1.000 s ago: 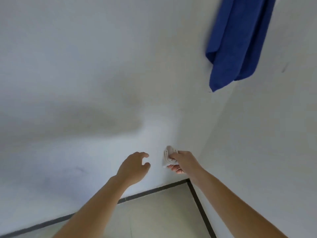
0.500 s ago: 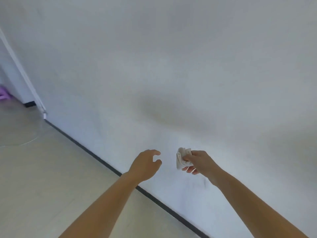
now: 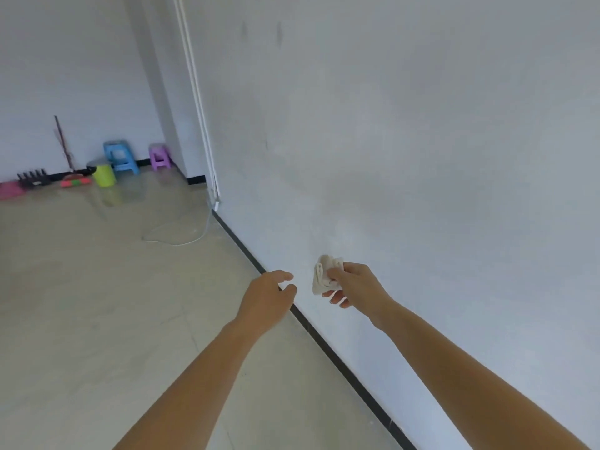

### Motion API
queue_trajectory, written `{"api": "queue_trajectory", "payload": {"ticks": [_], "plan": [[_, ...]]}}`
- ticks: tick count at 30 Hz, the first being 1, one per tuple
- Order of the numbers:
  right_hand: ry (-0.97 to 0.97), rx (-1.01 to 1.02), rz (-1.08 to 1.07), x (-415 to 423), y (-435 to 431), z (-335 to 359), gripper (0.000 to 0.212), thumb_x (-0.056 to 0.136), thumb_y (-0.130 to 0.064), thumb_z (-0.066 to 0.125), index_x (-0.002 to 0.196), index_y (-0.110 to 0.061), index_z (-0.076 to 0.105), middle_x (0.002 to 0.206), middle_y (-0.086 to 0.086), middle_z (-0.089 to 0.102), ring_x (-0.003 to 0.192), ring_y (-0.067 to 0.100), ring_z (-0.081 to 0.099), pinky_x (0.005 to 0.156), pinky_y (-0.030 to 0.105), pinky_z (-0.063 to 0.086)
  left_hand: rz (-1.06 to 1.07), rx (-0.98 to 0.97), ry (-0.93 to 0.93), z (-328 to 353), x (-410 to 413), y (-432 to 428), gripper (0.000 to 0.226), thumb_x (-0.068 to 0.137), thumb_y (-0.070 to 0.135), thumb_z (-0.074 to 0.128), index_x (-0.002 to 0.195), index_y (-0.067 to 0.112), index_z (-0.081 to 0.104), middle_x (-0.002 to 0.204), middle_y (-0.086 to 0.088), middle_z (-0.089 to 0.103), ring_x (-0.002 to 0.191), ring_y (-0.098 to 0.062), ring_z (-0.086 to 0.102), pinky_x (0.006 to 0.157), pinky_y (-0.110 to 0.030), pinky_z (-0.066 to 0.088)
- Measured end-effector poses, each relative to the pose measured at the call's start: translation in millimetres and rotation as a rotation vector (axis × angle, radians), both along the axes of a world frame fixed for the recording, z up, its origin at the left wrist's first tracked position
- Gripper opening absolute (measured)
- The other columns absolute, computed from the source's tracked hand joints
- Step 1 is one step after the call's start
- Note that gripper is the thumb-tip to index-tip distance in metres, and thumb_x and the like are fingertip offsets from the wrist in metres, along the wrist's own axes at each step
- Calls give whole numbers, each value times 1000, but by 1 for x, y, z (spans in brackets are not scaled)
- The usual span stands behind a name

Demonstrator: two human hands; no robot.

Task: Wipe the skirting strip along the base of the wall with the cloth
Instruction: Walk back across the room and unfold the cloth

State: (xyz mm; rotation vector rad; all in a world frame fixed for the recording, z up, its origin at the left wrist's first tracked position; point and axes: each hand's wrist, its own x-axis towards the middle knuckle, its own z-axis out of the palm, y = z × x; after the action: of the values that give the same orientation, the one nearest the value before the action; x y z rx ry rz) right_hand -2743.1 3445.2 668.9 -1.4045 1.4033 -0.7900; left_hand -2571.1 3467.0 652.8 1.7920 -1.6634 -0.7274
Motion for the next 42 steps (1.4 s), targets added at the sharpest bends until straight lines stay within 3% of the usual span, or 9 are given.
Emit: {"api": "queue_trajectory", "payload": {"ticks": [12, 17, 20, 22, 25, 29, 33, 37, 42], "plan": [[63, -72, 99, 144, -271, -14, 31, 91, -22, 45, 99, 3, 63, 82, 4, 61, 65, 15, 59, 60, 23, 45, 135, -22, 102, -12, 141, -242, 37, 94, 20, 47, 129, 22, 59, 135, 3, 54, 100, -3, 48, 86, -16, 34], [104, -102, 197, 227, -397, -2, 21, 87, -20, 48, 78, -3, 55, 76, 7, 54, 64, 14, 54, 56, 20, 40, 274, 9, 180, 2, 217, -346, 36, 95, 17, 47, 128, 19, 60, 135, 1, 55, 118, -14, 53, 91, -23, 44], [112, -108, 259, 297, -459, -2, 26, 86, -20, 50, 78, 5, 53, 72, 7, 51, 63, 15, 49, 48, 15, 34, 380, 40, 190, 2, 283, -396, 37, 95, 17, 47, 129, 20, 60, 134, 1, 56, 120, -16, 53, 97, -26, 44], [119, -115, 307, 351, -495, -10, 29, 85, -22, 52, 79, 6, 54, 69, 7, 51, 62, 15, 49, 51, 20, 34, 447, 51, 198, -5, 334, -426, 36, 93, 17, 48, 126, 21, 62, 131, 1, 58, 118, -17, 54, 95, -25, 45], [120, -121, 376, 443, -548, -27, 22, 83, -22, 54, 68, -6, 52, 65, 6, 50, 59, 15, 50, 57, 27, 36, 549, 57, 254, -20, 421, -473, 33, 92, 18, 50, 121, 20, 66, 126, 2, 62, 115, -17, 56, 91, -24, 46], [108, -140, 451, 573, -608, -43, 15, 81, -16, 56, 73, -3, 57, 67, 8, 51, 63, 18, 50, 57, 29, 36, 634, 75, 461, -34, 542, -528, 20, 93, 20, 54, 106, 18, 69, 111, -5, 68, 94, -17, 60, 76, -24, 43], [101, -150, 487, 690, -663, -52, 16, 81, -15, 58, 82, 1, 59, 71, 10, 55, 65, 20, 53, 59, 32, 44, 698, 100, 673, -37, 644, -579, 15, 93, 22, 57, 98, 15, 68, 102, -4, 71, 86, -15, 65, 84, -30, 47], [160, -180, 539, 776, -716, -64, 16, 80, -21, 59, 93, -14, 65, 82, 4, 68, 77, 25, 65, 76, 42, 55, 754, 144, 778, -39, 726, -638, 18, 93, 20, 54, 98, 13, 69, 96, -2, 72, 88, -16, 68, 82, -28, 49], [172, -194, 565, 864, -799, -73, 11, 81, -19, 61, 91, -23, 63, 81, -6, 67, 77, 17, 66, 75, 36, 56, 706, 196, 798, -52, 818, -722, 24, 92, 21, 51, 101, 12, 72, 95, -1, 74, 90, -14, 70, 88, -31, 51]]}}
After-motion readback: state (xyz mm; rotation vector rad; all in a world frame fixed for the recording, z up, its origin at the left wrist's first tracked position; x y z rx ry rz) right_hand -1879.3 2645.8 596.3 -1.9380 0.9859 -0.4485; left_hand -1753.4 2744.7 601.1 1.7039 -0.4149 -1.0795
